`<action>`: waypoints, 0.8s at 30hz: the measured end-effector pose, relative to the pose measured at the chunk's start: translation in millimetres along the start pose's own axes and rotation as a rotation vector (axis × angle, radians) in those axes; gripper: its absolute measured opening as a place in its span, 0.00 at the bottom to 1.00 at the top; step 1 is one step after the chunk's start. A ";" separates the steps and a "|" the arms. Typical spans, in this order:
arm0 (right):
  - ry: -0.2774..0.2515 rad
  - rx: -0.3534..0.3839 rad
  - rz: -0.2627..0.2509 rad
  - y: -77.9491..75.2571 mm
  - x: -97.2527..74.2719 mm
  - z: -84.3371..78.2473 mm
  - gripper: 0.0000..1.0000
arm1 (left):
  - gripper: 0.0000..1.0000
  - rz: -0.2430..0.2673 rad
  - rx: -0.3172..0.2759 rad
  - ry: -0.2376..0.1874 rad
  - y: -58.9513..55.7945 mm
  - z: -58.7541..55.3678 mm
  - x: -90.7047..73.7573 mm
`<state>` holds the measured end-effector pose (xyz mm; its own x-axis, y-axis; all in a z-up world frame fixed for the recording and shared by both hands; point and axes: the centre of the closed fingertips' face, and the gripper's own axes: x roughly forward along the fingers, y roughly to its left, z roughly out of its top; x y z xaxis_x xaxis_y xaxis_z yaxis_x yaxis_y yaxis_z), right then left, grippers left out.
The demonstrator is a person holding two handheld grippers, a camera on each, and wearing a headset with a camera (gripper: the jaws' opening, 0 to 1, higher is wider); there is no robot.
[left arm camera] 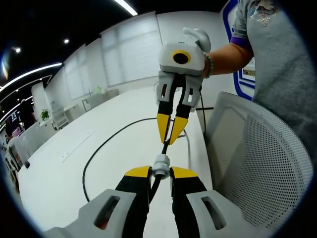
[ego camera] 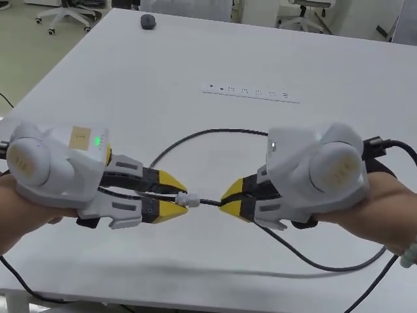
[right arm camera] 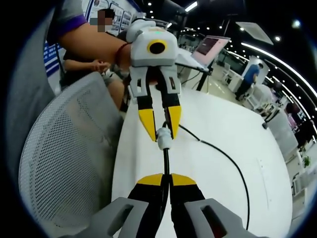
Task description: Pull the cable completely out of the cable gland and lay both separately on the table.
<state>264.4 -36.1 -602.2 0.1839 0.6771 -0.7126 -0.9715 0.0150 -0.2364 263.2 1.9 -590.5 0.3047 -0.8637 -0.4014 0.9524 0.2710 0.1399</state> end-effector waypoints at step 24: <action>0.104 0.066 -0.017 1.8 -20.9 -58.9 0.00 | 0.15 0.042 -0.036 0.030 5.7 -15.9 -17.8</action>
<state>267.5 -93.6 -626.6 0.2120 0.5965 -0.7741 -0.9751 0.0767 -0.2079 263.4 25.6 -597.0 0.3441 -0.8383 -0.4230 0.9384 0.3222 0.1248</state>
